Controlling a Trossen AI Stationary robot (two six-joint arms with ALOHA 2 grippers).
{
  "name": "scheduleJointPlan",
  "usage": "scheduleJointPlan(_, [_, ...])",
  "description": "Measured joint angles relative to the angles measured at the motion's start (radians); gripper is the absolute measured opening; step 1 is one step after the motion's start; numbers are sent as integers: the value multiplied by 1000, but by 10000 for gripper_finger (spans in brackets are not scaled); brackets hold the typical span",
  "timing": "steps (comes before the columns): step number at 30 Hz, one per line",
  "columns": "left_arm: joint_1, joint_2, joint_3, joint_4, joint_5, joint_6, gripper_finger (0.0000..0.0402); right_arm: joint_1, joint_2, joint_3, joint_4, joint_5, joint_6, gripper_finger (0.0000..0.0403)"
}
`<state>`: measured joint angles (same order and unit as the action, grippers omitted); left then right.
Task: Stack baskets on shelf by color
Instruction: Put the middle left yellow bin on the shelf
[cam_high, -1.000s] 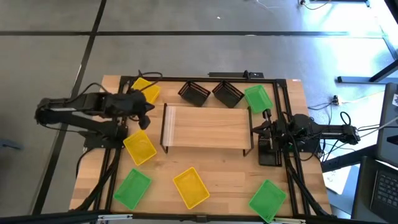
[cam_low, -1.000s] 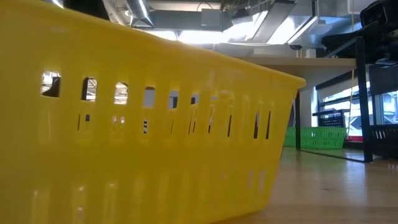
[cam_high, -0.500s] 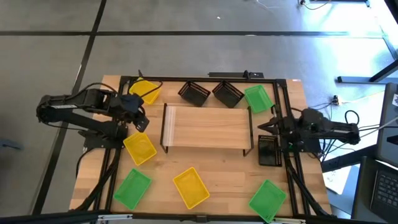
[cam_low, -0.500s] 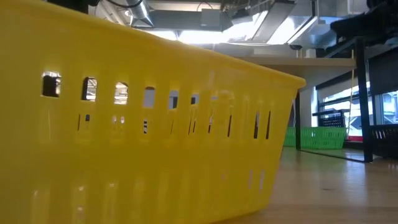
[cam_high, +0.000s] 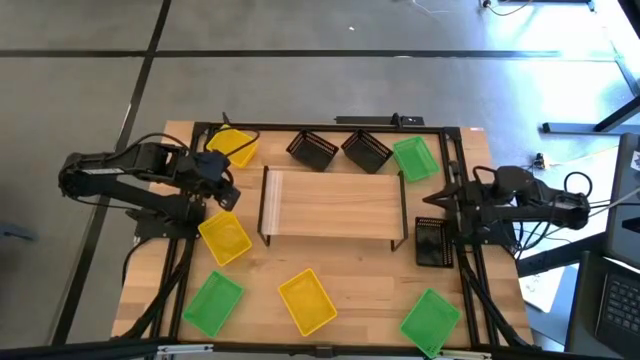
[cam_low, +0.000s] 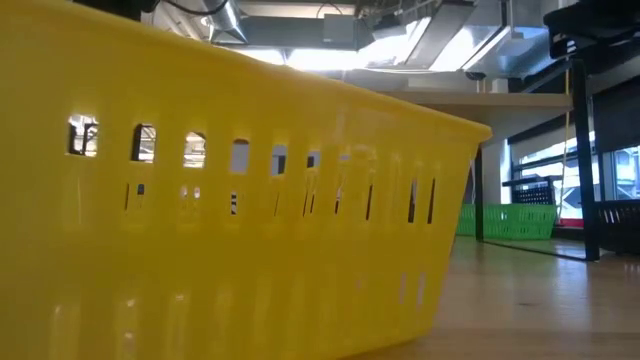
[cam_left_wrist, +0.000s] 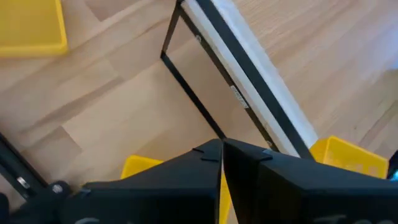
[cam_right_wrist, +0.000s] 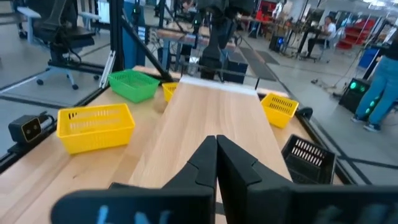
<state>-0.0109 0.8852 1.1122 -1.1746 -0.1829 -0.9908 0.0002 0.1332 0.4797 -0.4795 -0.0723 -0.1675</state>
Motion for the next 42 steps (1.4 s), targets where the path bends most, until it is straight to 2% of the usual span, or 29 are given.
scheduleJointPlan(6, [0,13,1,-27,11,-103,55,0,64,0,2,0,5,8])
scheduleJointPlan(9, [0,29,1,-72,21,-260,70,0,88,0,8,0,16,8])
scheduleJointPlan(14, [-4,41,1,-171,56,-448,74,0,101,0,11,1,60,8])
scheduleJointPlan(19, [-12,78,1,-203,59,-528,75,0,102,11,0,1,61,8])
scheduleJointPlan(23, [-12,119,1,-203,107,-601,75,0,106,63,-19,1,58,8])
scheduleJointPlan(33, [-19,251,0,-208,154,-657,75,0,108,219,-151,1,52,8])
scheduleJointPlan(38, [-19,307,0,-222,180,-626,75,0,111,252,-187,1,27,8])
scheduleJointPlan(42, [-17,314,0,-296,171,-623,75,0,113,255,-197,1,24,8])
